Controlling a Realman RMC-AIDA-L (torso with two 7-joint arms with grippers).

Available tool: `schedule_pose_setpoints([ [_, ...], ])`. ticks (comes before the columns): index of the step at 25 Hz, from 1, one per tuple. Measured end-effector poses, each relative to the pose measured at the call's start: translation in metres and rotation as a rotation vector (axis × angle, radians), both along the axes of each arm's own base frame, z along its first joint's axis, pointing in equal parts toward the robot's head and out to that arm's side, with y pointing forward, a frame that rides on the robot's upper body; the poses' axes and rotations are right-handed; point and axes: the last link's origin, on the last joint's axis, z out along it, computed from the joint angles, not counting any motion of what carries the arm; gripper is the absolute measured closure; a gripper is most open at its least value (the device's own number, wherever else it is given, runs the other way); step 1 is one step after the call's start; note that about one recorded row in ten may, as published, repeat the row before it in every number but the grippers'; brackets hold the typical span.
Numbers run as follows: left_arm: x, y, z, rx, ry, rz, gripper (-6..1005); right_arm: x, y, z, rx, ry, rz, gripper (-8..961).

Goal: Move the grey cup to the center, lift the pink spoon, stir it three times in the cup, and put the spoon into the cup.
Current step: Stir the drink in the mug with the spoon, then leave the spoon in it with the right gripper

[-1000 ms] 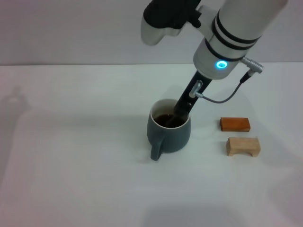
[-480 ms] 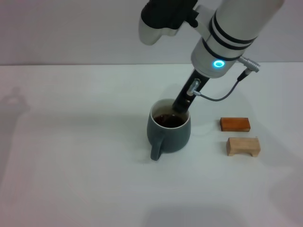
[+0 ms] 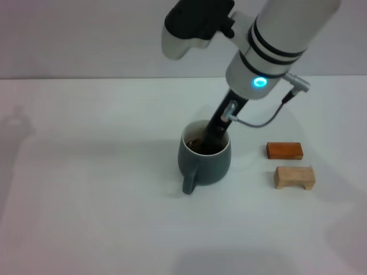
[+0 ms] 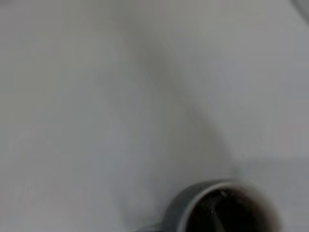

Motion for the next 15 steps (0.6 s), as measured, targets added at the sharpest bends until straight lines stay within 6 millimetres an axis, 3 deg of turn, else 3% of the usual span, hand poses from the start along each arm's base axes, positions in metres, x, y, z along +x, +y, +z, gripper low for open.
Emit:
schedule_pose_setpoints([
  [4,0.000,0.000,0.000,0.000,-0.001,0.000,1001,0.006,0.006,0.003,0.041,-0.033,-0.001,810],
  [7,0.000,0.000,0.000,0.001,0.000,-0.002,1001,0.012,0.000,0.003,0.010,-0.051,-0.034,810],
  [15,-0.001,-0.002,0.002,0.005,0.002,-0.001,1001,0.009,-0.006,-0.004,-0.022,-0.029,-0.034,810],
])
